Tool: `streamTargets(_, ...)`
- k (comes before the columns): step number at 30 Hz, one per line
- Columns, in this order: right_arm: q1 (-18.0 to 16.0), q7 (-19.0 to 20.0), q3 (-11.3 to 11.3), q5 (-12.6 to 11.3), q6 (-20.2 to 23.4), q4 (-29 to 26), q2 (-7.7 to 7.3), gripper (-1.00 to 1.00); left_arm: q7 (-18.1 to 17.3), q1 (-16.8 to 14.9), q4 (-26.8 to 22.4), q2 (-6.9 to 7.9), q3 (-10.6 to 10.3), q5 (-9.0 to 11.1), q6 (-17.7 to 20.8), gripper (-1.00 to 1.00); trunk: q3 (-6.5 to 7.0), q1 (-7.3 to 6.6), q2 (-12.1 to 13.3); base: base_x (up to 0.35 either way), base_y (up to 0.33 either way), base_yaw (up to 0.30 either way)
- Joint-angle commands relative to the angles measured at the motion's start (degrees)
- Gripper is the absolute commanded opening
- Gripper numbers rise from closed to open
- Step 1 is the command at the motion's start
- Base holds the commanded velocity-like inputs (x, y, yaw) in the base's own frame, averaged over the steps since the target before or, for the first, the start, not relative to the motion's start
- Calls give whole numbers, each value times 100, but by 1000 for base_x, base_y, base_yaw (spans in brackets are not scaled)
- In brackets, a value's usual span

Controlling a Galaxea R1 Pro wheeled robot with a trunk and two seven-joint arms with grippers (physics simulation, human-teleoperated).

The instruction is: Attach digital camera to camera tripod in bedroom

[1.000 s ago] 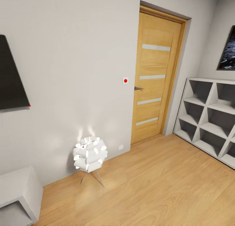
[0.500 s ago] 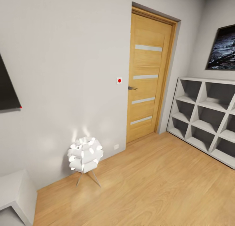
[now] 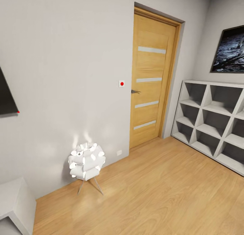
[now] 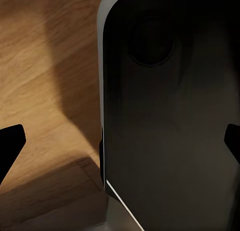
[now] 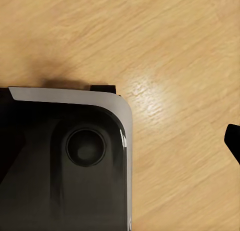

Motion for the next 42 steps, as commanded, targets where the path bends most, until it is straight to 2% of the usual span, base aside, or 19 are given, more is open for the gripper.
streamTargets(1,0,-4,2,-1,-14,-2,0,100,3,1,-6,0,2,3,-1,100,-4,0,-2,0,0,-3)
streamTargets(12,0,-5,5,6,-9,-2,0,100,3,1,-10,10,5,3,-29,100,-4,0,-2,0,0,-1)
streamTargets(16,0,-6,16,25,-2,-5,0,100,3,1,-118,67,8,3,-52,100,-4,0,-2,0,0,0)
streamTargets(21,0,-11,25,42,-9,-92,0,100,34,1,-763,232,10,3,-10,100,-4,0,-2,0,0,0)
streamTargets(24,0,-32,26,47,-19,-329,-3,100,118,1,-1211,351,14,3,5,100,-4,0,-2,0,0,0)
streamTargets(26,0,-43,30,52,-29,-609,-10,100,196,1,-1533,429,19,3,12,100,-4,0,-2,0,0,0)
streamTargets(27,0,-58,30,57,-54,-1332,-20,100,335,1,-2182,529,26,7,22,100,-4,0,-2,0,0,0)
streamTargets(34,0,-67,23,56,-84,-2719,-25,100,509,-9,-3180,579,48,11,198,100,-4,0,-2,0,0,0)
streamTargets(39,0,-67,15,53,-134,-3738,-26,100,541,-60,-3857,560,58,12,757,100,-4,0,-2,0,0,0)
streamTargets(41,0,-67,12,53,-150,-4136,-26,100,545,-112,-4127,537,60,12,1045,100,-4,0,-2,0,0,0)
streamTargets(42,-3,-68,10,53,-162,-4482,-26,100,546,-229,-4379,518,61,12,1333,100,-4,0,-2,0,0,0)
